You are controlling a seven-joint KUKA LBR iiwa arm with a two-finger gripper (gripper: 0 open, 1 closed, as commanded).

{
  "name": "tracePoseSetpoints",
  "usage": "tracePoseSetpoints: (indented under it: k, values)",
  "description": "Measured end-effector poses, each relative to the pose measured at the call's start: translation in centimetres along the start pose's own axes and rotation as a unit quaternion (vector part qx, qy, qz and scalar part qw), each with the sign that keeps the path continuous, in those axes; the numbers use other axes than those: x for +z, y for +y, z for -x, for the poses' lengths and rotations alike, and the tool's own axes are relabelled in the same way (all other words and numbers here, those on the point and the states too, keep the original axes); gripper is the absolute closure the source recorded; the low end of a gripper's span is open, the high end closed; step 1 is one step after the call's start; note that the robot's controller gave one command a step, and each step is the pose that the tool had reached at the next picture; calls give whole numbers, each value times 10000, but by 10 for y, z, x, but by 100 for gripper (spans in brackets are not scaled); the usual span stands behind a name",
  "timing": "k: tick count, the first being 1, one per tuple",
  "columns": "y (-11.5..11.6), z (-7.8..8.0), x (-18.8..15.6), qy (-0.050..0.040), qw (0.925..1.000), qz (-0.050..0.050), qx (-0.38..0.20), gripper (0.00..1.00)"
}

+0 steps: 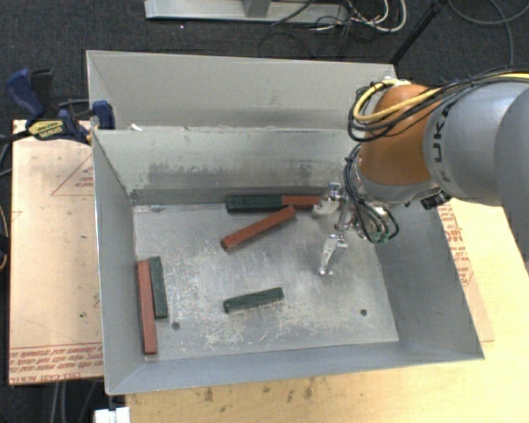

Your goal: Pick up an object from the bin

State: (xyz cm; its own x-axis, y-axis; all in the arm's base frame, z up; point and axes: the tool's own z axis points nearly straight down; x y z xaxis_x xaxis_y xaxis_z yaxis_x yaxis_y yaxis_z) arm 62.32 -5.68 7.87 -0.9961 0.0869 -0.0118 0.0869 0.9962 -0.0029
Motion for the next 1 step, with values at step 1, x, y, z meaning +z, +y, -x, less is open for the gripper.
tracePoseSetpoints:
  k: [1]
  values:
    - [36, -17, -3, 28, 10000, 3, 25, 0]
